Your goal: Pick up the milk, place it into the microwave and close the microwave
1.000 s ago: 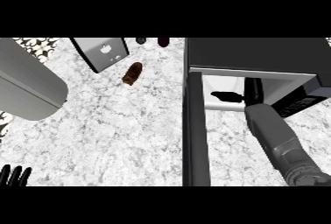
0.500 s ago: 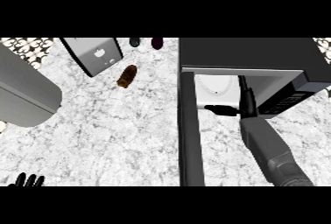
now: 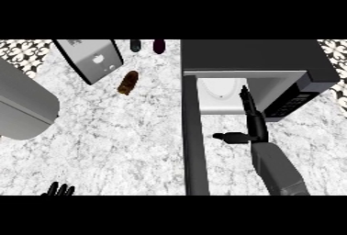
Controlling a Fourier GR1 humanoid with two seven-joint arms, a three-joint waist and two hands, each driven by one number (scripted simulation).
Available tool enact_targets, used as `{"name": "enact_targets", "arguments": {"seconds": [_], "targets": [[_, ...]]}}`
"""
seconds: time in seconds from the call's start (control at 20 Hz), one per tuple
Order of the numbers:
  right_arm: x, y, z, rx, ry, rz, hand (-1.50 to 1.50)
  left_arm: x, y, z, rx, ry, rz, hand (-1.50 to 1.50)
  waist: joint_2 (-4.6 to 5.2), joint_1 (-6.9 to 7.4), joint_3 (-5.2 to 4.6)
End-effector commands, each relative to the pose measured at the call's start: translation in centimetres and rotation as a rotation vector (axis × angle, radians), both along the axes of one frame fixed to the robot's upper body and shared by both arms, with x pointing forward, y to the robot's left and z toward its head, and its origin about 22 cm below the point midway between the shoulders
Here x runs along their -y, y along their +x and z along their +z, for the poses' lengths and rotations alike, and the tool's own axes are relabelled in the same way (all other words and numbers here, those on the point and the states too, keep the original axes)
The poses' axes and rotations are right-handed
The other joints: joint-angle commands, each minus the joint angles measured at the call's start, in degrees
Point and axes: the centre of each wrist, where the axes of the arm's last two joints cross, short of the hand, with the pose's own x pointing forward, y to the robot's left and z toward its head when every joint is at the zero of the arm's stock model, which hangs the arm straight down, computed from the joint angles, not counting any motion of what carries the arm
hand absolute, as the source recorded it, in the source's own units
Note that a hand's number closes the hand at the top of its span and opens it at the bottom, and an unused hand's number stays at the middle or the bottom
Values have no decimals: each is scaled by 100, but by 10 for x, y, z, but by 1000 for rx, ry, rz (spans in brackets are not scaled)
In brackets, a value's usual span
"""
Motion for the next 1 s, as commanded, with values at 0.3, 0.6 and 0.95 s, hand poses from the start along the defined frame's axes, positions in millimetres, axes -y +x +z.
{"name": "enact_targets", "arguments": {"seconds": [0.3, 0.6, 0.95], "targets": [[21, -73, -34, -2, 79, 69, -150, 37, 25, -6, -9, 46, -182, -150, -40, -163, -15], [53, -85, -6, 41, 197, 80, -150, 63, 49, 7, 4, 117, -196, 150, -40, -243, -19], [99, -147, 18, 79, 232, 8, -150, 90, 93, -1, -2, 204, -280, 150, 18, -83, -6]]}}
